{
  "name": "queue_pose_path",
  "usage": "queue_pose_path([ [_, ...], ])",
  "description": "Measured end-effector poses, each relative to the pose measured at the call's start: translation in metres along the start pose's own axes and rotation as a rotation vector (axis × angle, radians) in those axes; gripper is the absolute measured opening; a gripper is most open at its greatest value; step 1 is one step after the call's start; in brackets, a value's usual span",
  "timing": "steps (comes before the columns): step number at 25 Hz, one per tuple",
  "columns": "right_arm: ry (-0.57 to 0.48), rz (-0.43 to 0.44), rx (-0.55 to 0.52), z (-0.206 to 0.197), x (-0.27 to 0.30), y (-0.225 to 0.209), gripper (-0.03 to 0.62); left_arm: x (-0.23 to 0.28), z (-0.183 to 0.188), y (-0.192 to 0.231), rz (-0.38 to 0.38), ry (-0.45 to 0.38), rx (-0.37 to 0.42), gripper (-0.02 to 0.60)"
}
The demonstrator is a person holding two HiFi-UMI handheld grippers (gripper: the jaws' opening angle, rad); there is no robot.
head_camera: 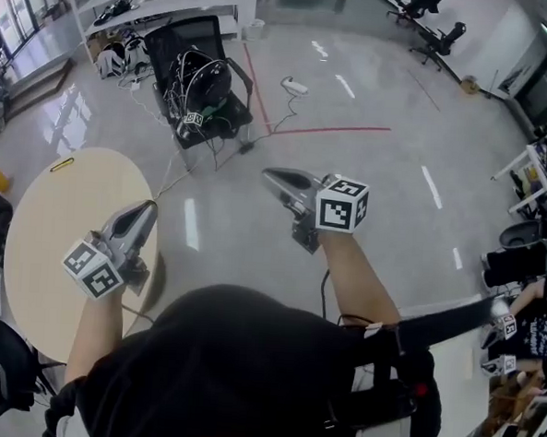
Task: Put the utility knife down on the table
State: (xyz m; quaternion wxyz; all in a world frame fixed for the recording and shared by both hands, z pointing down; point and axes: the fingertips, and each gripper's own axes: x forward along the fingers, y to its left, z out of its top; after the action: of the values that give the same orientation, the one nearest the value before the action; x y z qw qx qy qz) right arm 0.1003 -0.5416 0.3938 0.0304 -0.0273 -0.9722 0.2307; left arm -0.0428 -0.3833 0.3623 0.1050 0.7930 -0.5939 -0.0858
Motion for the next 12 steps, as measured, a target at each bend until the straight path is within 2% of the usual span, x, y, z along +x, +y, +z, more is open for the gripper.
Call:
queue_pose_path([
  [7,-0.094,-0.087,0.043,-0.008,-0.044,-0.006,0.014,0.048,-0.016,-0.016,-0.148,0.061,-0.012,-0.002],
  [12,-0.118,-0.178,0.025,-0.017,-0.046,0.024,0.014,0.036,-0.013,-0.02,-0.273,0.056,-0.003,0.0],
])
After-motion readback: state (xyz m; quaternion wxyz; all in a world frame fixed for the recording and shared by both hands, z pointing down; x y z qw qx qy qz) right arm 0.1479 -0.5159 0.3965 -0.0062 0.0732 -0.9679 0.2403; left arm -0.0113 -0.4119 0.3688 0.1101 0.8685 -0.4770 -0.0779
